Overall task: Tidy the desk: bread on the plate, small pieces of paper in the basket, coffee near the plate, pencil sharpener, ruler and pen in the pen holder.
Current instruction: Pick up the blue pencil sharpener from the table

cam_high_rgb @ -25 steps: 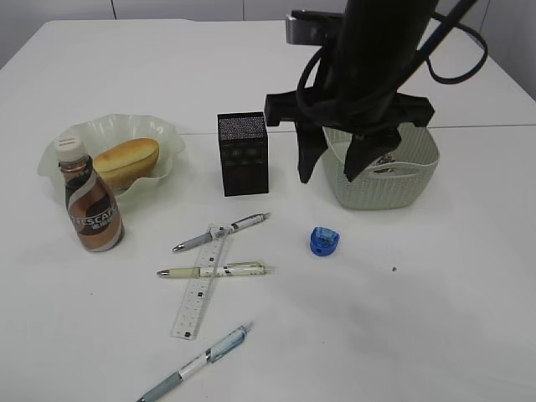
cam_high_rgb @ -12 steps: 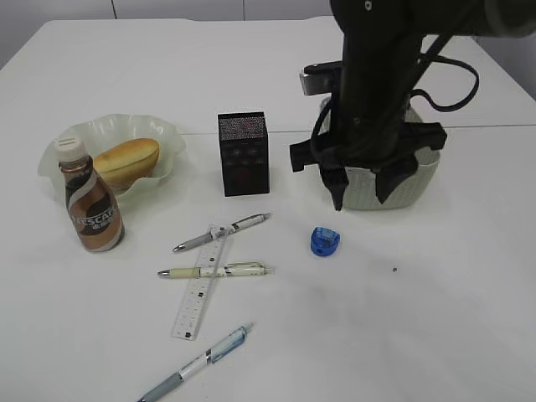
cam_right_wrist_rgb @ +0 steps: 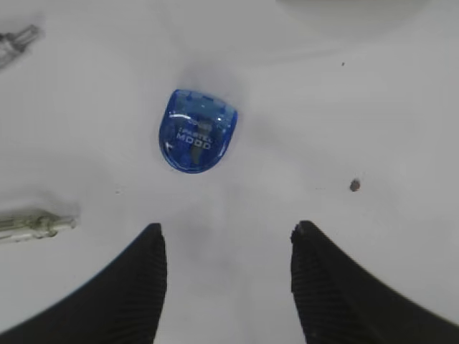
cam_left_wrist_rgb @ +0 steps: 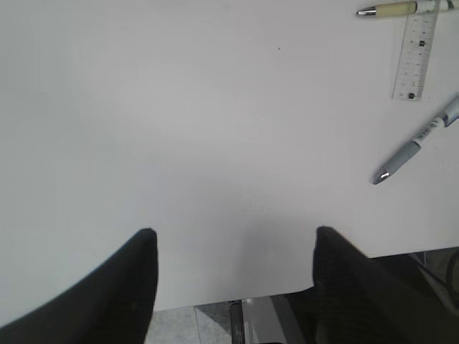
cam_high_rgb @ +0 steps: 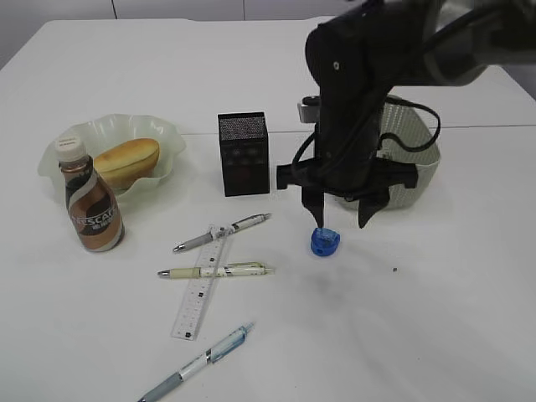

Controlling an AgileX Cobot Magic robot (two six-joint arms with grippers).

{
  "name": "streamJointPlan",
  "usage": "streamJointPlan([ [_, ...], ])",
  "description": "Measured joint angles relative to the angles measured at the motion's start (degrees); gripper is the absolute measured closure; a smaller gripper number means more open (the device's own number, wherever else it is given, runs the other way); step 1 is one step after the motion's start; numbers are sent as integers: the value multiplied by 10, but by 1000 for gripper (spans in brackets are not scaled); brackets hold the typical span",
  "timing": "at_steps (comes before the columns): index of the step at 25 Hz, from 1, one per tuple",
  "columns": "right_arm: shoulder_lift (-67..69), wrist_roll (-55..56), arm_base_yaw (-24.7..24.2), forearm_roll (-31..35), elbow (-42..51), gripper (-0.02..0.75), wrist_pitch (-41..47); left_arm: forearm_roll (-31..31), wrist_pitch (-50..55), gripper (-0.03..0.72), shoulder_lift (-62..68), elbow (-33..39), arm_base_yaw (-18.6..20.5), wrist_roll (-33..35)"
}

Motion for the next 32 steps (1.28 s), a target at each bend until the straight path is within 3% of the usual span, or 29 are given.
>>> streamJointPlan([
  [12, 39, 17, 0, -19, 0, 332, -94, -9, 0, 192, 0, 0, 0, 0],
  [32, 47, 60, -2, -31, 0, 332, -138, -9, 0, 193, 0, 0, 0, 1],
])
